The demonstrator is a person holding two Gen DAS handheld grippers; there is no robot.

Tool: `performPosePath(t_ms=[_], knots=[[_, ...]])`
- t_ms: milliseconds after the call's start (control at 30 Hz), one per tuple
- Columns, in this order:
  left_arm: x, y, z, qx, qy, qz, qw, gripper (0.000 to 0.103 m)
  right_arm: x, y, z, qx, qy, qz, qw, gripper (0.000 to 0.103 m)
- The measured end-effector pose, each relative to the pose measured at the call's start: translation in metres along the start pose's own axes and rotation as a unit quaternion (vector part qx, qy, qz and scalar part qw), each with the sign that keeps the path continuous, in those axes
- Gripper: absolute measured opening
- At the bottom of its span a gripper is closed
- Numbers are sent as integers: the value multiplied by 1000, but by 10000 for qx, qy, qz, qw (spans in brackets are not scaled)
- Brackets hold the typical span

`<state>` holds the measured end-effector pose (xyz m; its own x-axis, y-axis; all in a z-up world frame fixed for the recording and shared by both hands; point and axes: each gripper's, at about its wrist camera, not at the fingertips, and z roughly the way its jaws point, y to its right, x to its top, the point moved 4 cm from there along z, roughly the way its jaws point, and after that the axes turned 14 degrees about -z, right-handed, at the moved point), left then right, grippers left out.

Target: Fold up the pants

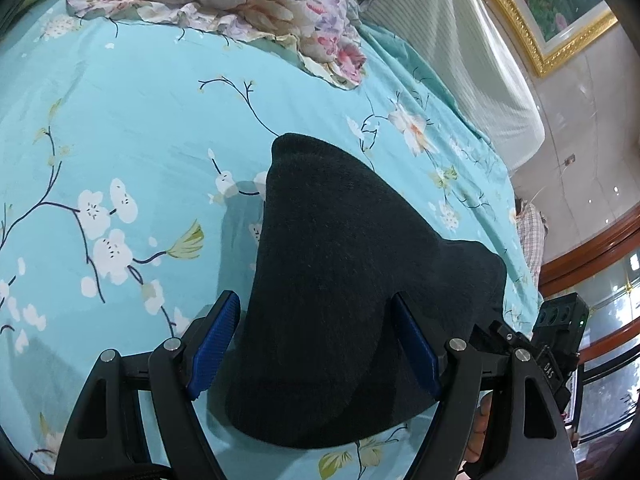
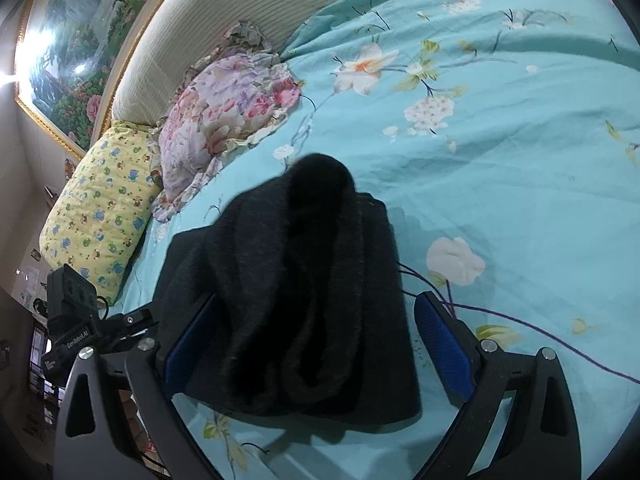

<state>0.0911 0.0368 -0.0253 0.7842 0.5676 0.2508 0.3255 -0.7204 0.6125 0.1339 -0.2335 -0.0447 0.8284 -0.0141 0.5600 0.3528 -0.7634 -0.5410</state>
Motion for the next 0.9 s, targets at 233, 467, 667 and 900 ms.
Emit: performPosePath(t_ms=[233,467,667,900], knots=[[3,-2,12,57,-81,-55,9999,79,-3,6,4,155,-54,24,9999,79],[2,3,18,92,-37,30,9999,71,-5,7,5,225,-43,21,9997,69],[2,8,17,30,-31,117,9999,53,-6,5,4,339,31,69,9994,61],[-3,14,2,-12,105,312,9995,38,-2,-8,-3,316,133,-80,9994,51]])
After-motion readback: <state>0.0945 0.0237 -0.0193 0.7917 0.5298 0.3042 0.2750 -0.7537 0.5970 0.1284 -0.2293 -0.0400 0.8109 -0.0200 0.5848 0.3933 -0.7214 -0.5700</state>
